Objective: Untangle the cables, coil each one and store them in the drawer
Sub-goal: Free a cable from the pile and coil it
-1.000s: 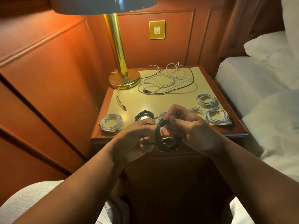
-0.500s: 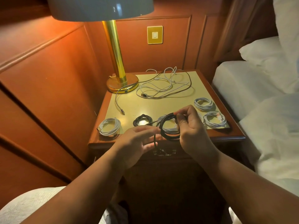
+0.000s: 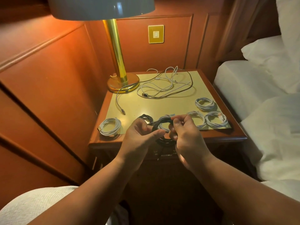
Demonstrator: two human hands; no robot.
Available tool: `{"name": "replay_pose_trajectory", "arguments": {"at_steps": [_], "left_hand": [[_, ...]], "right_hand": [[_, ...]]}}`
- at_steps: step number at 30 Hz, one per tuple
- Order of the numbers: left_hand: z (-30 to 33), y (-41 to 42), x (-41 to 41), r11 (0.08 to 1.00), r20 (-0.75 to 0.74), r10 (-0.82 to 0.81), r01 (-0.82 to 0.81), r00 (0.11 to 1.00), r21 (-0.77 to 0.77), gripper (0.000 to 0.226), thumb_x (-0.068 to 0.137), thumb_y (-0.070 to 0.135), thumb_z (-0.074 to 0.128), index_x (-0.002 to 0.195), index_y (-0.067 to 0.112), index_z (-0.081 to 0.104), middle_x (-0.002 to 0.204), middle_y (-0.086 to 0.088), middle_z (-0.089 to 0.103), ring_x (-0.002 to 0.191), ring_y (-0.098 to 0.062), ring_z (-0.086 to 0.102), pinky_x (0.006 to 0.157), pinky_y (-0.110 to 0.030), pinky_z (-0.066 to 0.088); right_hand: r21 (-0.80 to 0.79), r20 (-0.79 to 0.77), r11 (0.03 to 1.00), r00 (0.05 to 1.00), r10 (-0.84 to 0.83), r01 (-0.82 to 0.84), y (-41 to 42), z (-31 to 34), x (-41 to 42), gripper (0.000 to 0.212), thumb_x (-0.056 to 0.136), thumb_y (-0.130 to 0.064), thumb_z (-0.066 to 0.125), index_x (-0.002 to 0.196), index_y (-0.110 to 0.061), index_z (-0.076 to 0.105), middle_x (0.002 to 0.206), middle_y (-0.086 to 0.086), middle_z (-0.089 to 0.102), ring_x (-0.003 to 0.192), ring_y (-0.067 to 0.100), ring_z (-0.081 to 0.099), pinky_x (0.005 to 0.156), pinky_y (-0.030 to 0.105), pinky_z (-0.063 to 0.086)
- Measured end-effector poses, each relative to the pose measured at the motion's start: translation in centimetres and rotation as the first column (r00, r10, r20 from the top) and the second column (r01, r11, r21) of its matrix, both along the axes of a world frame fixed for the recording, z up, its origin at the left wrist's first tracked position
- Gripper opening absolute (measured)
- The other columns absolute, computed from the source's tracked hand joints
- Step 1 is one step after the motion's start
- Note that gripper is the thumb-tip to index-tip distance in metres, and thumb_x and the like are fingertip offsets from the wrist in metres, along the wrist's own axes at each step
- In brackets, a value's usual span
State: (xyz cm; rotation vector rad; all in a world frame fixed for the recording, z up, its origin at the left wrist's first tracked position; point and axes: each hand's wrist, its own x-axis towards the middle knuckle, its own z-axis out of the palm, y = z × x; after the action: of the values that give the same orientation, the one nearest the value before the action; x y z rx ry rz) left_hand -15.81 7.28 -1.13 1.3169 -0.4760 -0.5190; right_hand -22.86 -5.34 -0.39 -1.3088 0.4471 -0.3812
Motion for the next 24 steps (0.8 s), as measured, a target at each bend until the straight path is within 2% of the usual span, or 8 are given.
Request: {"name": "replay_pose_trajectory", "arguments": {"at_steps": [3, 6, 10, 14, 16, 19, 21, 24], "left_hand": [[-0.1, 0.0, 0.5, 0.994, 0.014, 0.005, -0.006, 1.0, 0.106, 0.046, 0.077, 0.014, 0.077, 0.115, 0.012, 0.052, 0.083, 0.0, 0.075, 0.082, -0.015, 0.074, 0.073, -0.029, 0.06], [-0.5, 0.2, 1.5, 0.956, 0.131, 0.002, -0.04, 0.991, 0.289, 0.044, 0.078, 0.024, 0.082, 0.116, 0.019, 0.06, 0.106, -0.005, 0.074, 0.101, -0.02, 0.072, 0.089, -0.044, 0.059], [-0.7, 0.6, 2.0, 0.87, 0.444, 0.019, -0.234, 0.896, 0.435, 0.025, 0.089, 0.021, 0.073, 0.107, 0.023, 0.055, 0.09, 0.003, 0.068, 0.081, -0.011, 0.067, 0.073, -0.028, 0.059], [-0.8, 0.7, 1.5, 0.876, 0.63, 0.024, -0.32, 0.776, 0.36, 0.025, 0.093, 0.011, 0.067, 0.105, 0.02, 0.047, 0.08, 0.007, 0.058, 0.067, -0.009, 0.062, 0.057, -0.021, 0.055], [-1.0, 0.4, 1.4, 0.881, 0.555, 0.073, -0.314, 0.828, 0.353, 0.019, 0.094, 0.013, 0.066, 0.105, 0.017, 0.051, 0.085, 0.004, 0.061, 0.075, -0.012, 0.065, 0.062, -0.029, 0.06], [-0.7, -0.2, 0.8, 0.95, 0.141, 0.042, -0.084, 0.989, 0.301, 0.009, 0.099, 0.013, 0.058, 0.105, 0.012, 0.064, 0.096, -0.005, 0.071, 0.089, -0.021, 0.072, 0.074, -0.037, 0.062], [-0.2, -0.4, 0.5, 0.978, -0.111, -0.056, 0.077, 0.992, 0.192, 0.014, 0.1, 0.008, 0.054, 0.098, 0.008, 0.068, 0.087, -0.008, 0.072, 0.082, -0.02, 0.073, 0.066, -0.027, 0.058], [-0.1, -0.4, 0.5, 0.979, -0.183, -0.105, 0.134, 0.977, 0.152, 0.016, 0.1, 0.013, 0.055, 0.099, 0.008, 0.07, 0.087, -0.01, 0.072, 0.084, -0.02, 0.071, 0.068, -0.028, 0.054]], "right_hand": [[0.201, 0.018, 0.979, 0.999, 0.038, -0.041, 0.0, -0.2, 0.2, 0.019, 0.108, -0.02, 0.036, 0.116, -0.015, 0.052, 0.072, -0.001, 0.049, 0.059, 0.009, 0.042, 0.076, 0.032, 0.039], [0.247, 0.033, 0.96, 0.991, 0.126, -0.13, -0.3, -0.5, 0.3, 0.026, 0.108, -0.019, 0.035, 0.126, -0.013, 0.052, 0.067, -0.003, 0.052, 0.058, 0.01, 0.045, 0.084, 0.039, 0.04], [0.181, -0.045, 0.92, 0.932, 0.36, -0.347, -0.9, 0.1, 0.4, 0.033, 0.107, -0.015, 0.034, 0.127, 0.003, 0.053, 0.075, 0.004, 0.054, 0.07, 0.017, 0.055, 0.084, 0.039, 0.047], [0.167, -0.139, 0.882, 0.875, 0.463, -0.44, -1.6, 0.9, 0.8, 0.03, 0.105, -0.012, 0.037, 0.121, 0.008, 0.053, 0.077, 0.007, 0.055, 0.074, 0.019, 0.058, 0.087, 0.043, 0.046], [0.2, -0.131, 0.892, 0.891, 0.434, -0.405, -1.5, 0.8, 1.0, 0.03, 0.105, -0.014, 0.036, 0.12, 0.007, 0.053, 0.079, 0.008, 0.051, 0.07, 0.017, 0.052, 0.08, 0.039, 0.045], [0.206, -0.104, 0.923, 0.93, 0.352, -0.326, -1.1, 0.3, 1.0, 0.039, 0.105, -0.018, 0.035, 0.127, 0.011, 0.05, 0.088, 0.022, 0.048, 0.074, 0.02, 0.047, 0.078, 0.041, 0.044], [0.167, -0.073, 0.936, 0.943, 0.326, -0.31, -0.9, 0.1, 0.8, 0.043, 0.105, -0.021, 0.035, 0.129, 0.013, 0.046, 0.109, 0.04, 0.049, 0.093, 0.028, 0.054, 0.091, 0.052, 0.049], [0.107, -0.041, 0.942, 0.946, 0.323, -0.317, -0.8, 0.2, 0.4, 0.052, 0.098, -0.028, 0.04, 0.128, 0.015, 0.044, 0.127, 0.045, 0.043, 0.119, 0.04, 0.058, 0.105, 0.061, 0.043]]}}
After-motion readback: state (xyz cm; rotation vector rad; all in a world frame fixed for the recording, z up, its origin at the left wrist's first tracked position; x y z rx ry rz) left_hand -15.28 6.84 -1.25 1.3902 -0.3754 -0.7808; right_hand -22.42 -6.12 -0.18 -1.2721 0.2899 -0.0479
